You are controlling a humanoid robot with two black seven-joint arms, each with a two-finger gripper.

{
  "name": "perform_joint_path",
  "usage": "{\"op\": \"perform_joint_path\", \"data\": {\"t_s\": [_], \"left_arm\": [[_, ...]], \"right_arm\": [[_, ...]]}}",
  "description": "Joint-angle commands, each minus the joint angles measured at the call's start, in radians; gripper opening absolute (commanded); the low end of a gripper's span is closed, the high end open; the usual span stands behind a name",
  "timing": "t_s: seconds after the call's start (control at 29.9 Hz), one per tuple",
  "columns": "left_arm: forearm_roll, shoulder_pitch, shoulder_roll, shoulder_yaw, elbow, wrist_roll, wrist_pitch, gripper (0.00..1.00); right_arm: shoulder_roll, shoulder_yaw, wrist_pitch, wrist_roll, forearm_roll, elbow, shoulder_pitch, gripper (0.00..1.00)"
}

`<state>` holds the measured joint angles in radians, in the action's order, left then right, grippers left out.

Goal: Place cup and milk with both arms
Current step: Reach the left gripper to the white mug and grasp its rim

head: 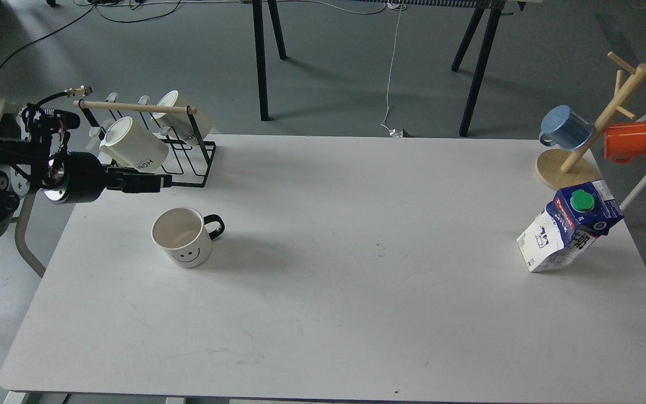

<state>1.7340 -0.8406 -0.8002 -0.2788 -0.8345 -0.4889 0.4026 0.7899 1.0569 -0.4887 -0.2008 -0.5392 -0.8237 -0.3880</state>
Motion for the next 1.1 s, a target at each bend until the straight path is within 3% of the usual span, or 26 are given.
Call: {"op": "perform_joint_path", "data": {"t_s": [0.0,0.74,1.07], "left_arm": [[0.049,0.031,0.007,0.000,0.006,0.000,-0.027,1.00],[0.073,0.109,0.128,0.001,0.109,0.000,-0.068,1.00],[0.104,0.112,0.151,0.000,0.138,0.000,-0.099,0.90]], "right_arm": [[0.000,-0.002,0.000,0.000,0.001,0.000,0.001,0.94],[0.000,0.000,0.000,0.000,-0.001,-0.002,0.005,0.94],[0.000,0.000,0.000,0.000,-0.001,-0.002,0.017,0.94]]}}
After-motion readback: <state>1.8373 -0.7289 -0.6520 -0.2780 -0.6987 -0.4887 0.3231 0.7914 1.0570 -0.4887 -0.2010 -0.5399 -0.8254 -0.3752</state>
